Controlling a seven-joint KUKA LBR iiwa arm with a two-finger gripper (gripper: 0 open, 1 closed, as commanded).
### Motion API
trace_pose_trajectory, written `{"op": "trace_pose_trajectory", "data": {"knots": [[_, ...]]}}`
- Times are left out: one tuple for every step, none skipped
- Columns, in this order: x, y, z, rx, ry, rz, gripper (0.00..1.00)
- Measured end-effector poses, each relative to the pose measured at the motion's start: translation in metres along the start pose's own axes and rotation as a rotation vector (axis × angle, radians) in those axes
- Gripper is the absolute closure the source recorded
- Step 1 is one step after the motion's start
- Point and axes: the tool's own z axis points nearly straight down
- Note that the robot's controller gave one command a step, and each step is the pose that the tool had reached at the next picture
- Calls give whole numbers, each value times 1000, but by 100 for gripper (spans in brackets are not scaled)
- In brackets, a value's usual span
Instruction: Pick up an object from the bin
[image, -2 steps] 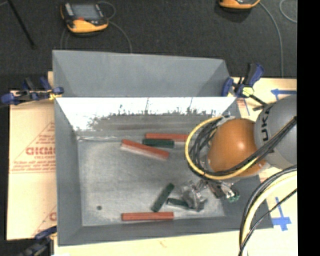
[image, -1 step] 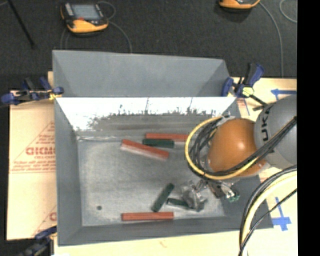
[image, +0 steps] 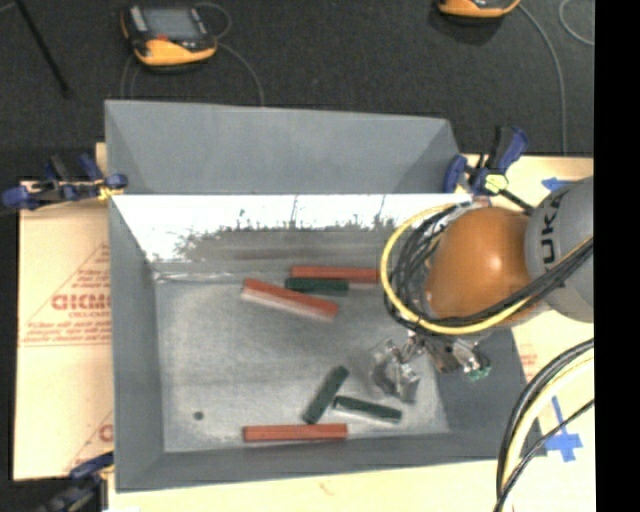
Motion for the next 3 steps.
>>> {"op": "trace_pose_trajectory", "data": {"knots": [[30,-7,12,1,-2,28,0],[30,-7,12,1,-2,27,0],[21,11,34,0,-2,253,100]]}}
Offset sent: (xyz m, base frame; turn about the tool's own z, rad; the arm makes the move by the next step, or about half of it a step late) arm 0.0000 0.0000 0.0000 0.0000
